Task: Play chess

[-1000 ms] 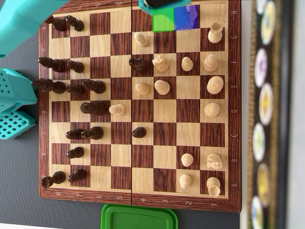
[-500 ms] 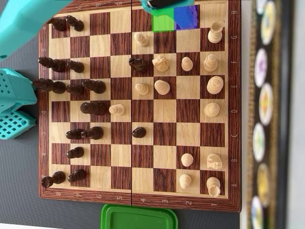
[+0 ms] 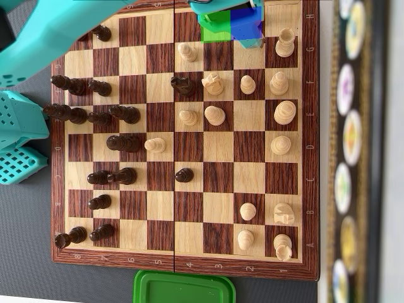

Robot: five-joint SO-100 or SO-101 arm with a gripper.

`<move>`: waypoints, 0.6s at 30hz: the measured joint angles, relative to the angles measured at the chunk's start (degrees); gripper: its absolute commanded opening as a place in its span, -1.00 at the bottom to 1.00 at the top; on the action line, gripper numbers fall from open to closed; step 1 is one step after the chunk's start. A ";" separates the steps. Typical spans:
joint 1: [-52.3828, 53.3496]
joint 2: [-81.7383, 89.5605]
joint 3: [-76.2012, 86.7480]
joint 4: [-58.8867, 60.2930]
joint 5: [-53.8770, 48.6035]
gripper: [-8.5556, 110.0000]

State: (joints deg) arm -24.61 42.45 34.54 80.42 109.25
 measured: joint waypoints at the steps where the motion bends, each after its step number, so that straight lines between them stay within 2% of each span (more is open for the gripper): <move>1: 0.00 0.00 0.00 0.00 0.00 -0.48; 4: 0.26 0.00 0.00 0.00 0.00 -0.49; 10: 0.35 0.00 0.00 0.00 0.00 -0.65; 18: 0.35 0.00 0.00 0.00 0.00 -0.68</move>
State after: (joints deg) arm -24.26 42.45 34.54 80.42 109.25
